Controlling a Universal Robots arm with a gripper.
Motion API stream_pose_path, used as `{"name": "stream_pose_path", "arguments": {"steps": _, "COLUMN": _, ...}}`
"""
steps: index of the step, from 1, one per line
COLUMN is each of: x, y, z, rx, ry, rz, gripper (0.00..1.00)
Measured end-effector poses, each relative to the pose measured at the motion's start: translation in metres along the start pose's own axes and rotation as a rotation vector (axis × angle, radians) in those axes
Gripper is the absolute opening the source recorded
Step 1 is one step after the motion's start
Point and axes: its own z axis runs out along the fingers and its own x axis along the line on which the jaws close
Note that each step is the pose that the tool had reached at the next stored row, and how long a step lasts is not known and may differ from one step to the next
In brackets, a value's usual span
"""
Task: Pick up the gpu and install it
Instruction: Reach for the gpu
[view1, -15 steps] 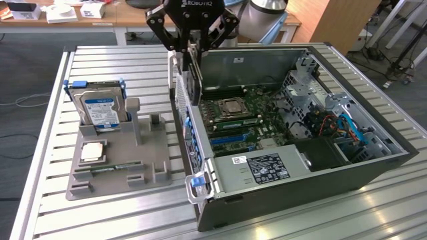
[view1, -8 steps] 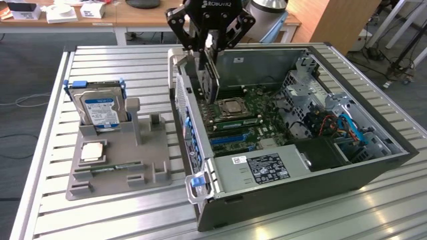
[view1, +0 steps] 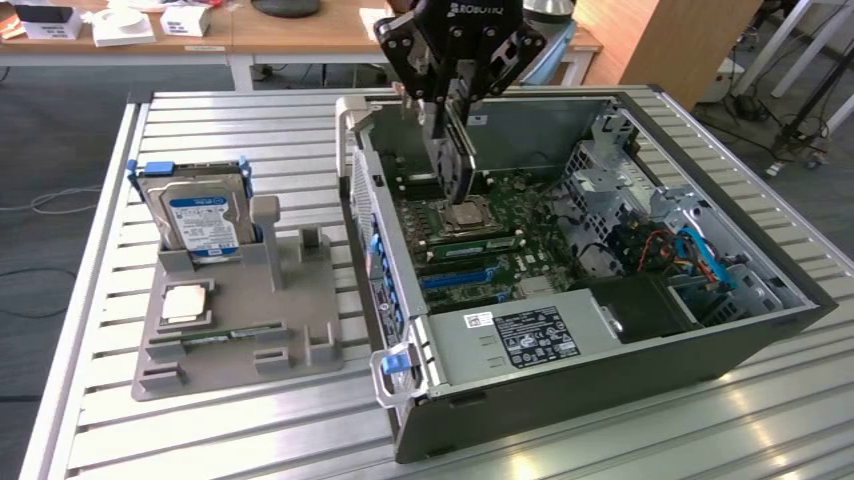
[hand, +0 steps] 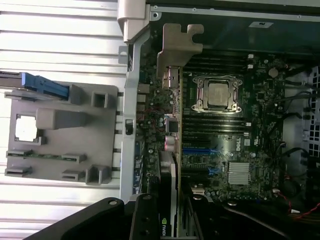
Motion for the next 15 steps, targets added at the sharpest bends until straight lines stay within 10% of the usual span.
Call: {"name": "stream_pose_path", "arguments": {"steps": 15, "x": -0.055, "y": -0.0014, "z": 0.0004, "rx": -0.0005, "ry": 0.0009, "rz": -0.014, "gripper": 0.27}}
